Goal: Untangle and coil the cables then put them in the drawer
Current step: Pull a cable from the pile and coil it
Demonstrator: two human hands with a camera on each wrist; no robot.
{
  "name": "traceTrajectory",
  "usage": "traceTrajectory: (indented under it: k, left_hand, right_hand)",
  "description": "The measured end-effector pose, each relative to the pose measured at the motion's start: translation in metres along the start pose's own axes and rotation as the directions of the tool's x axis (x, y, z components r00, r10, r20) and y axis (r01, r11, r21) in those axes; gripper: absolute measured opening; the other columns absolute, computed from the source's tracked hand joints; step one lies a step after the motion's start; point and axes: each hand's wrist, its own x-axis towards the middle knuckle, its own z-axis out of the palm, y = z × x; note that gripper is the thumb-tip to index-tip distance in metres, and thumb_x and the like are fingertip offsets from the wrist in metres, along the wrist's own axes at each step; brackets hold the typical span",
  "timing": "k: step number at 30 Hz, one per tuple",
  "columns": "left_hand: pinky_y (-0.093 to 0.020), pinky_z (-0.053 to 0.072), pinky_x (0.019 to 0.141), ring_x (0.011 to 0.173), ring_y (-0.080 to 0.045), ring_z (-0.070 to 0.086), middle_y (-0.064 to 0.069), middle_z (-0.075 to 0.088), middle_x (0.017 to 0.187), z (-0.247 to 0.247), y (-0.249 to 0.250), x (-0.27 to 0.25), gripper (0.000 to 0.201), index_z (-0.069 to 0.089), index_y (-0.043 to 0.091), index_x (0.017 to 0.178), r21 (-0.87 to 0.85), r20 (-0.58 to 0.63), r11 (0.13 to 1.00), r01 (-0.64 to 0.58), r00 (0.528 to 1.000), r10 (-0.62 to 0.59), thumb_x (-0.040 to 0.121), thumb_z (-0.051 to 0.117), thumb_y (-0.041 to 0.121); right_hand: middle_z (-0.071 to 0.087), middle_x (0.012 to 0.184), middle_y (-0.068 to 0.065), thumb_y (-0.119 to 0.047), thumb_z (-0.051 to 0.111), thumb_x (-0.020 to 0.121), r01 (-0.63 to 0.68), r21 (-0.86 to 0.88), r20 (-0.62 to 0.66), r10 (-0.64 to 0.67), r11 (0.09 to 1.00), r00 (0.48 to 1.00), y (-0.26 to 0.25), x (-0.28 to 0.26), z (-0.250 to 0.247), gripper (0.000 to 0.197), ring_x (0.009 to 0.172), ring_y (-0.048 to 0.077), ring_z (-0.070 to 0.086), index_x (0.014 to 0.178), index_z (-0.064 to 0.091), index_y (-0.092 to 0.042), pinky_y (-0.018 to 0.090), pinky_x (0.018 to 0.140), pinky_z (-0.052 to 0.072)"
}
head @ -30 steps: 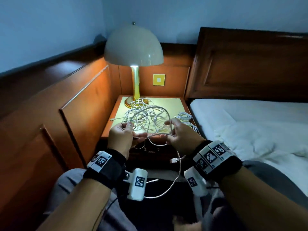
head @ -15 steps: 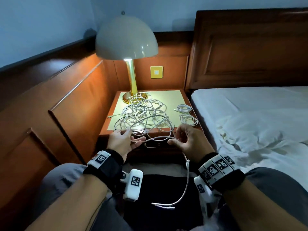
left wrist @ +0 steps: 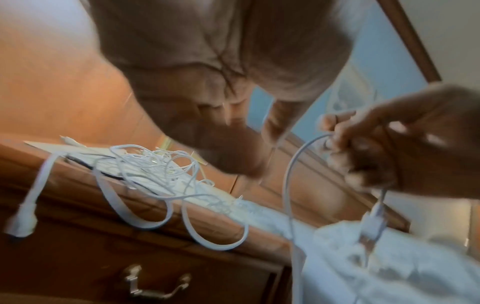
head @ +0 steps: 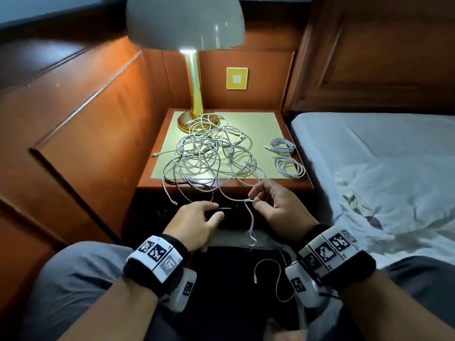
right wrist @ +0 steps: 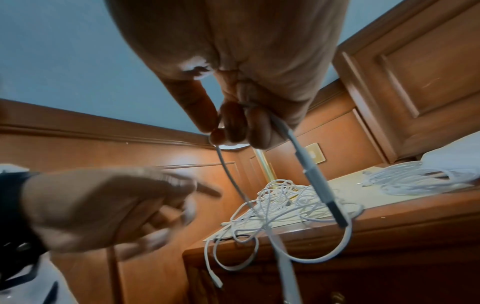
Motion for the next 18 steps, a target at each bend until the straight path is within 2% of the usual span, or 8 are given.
traceTrajectory:
  k: [2,4,5,7,9,12,15,18]
  left_hand:
    - [-0.034,0.056,0.085,0.082,-0.01,0.069,0.008,0.069,0.088,-0.006,0.002,0.011,0.022,0.067,0.033,0.118,-0.053,-0.114,0.986,-0.161,0.981,0.154,0.096,0.063,0.034]
    - [-0.031,0.045,0.104,0.111,-0.006,0.061,0.01,0.066,0.112,-0.007,0.008,0.017,0.017,0.071,0.028,0.111,-0.142,-0.064,0.95,-0.277,0.961,0.27,0.098,0.061,0.026]
    - [-0.031,0.043,0.107,0.116,-0.008,0.06,0.007,0.068,0.116,-0.005,0.008,0.019,0.016,0.072,0.024,0.108,-0.221,-0.013,0.929,-0.297,0.953,0.302,0.098,0.06,0.028]
    - [-0.04,0.05,0.095,0.099,-0.019,0.068,-0.001,0.074,0.098,0.001,0.006,0.019,0.022,0.07,0.018,0.093,-0.382,0.06,0.886,-0.261,0.95,0.306,0.096,0.056,0.034]
    - [-0.045,0.052,0.068,0.063,-0.024,0.06,-0.005,0.061,0.067,0.002,0.004,0.015,0.028,0.061,0.014,0.078,-0.491,0.039,0.845,-0.212,0.964,0.264,0.098,0.054,0.032]
    - [-0.029,0.036,0.044,0.043,-0.018,0.036,-0.003,0.039,0.054,-0.011,0.002,0.019,0.03,0.057,0.013,0.077,-0.547,-0.146,0.805,-0.23,0.973,0.179,0.102,0.056,0.028]
    - [-0.02,0.017,0.04,0.038,-0.01,0.021,0.002,0.029,0.049,-0.036,0.003,0.03,0.027,0.057,0.012,0.079,-0.635,-0.317,0.719,-0.282,0.944,0.091,0.097,0.058,0.032]
    - [-0.014,0.021,0.039,0.037,-0.008,0.022,0.006,0.031,0.047,-0.051,-0.008,0.04,0.026,0.062,0.015,0.081,-0.592,-0.402,0.743,-0.313,0.914,0.065,0.091,0.063,0.039]
  right_hand:
    - [0.056,0.078,0.001,-0.011,0.062,0.092,0.033,0.055,0.026,-0.034,0.998,0.999,-0.004,0.004,0.004,0.011,0.07,0.018,0.051,0.093,0.059,-0.022,0.033,0.072,0.046]
    - [0.059,0.085,0.009,-0.011,0.063,0.092,0.081,0.136,0.009,-0.083,0.987,0.997,-0.005,0.008,0.007,0.011,0.074,0.023,0.054,0.093,0.057,-0.02,0.034,0.075,0.047]
    - [0.059,0.086,0.009,-0.007,0.063,0.093,0.089,0.204,-0.005,-0.09,0.975,0.996,-0.005,0.01,0.007,0.012,0.074,0.018,0.055,0.094,0.056,-0.016,0.031,0.074,0.047]
    - [0.059,0.086,0.007,0.0,0.062,0.094,0.066,0.352,-0.018,-0.064,0.934,0.998,-0.001,0.013,0.01,0.015,0.071,0.01,0.056,0.095,0.053,-0.013,0.021,0.066,0.047]
    - [0.059,0.083,0.007,-0.002,0.062,0.094,0.008,0.436,0.003,-0.01,0.9,1.0,0.004,0.015,0.013,0.015,0.063,0.01,0.053,0.095,0.053,-0.015,0.02,0.054,0.044]
    - [0.056,0.064,0.003,-0.015,0.06,0.098,-0.127,0.379,0.114,0.09,0.917,0.989,0.003,0.018,0.013,0.003,0.047,0.009,0.046,0.098,0.058,-0.014,0.018,0.043,0.038]
    - [0.041,0.055,-0.002,-0.033,0.052,0.101,-0.239,0.296,0.287,0.152,0.925,0.946,-0.002,0.021,0.012,0.034,0.04,0.012,0.035,0.076,0.059,-0.011,0.022,0.039,0.032]
    - [0.025,0.055,-0.003,-0.038,0.043,0.103,-0.351,0.567,0.354,0.164,0.745,0.921,-0.012,0.029,0.013,0.042,0.042,0.011,0.02,0.067,0.043,-0.018,0.021,0.042,0.016]
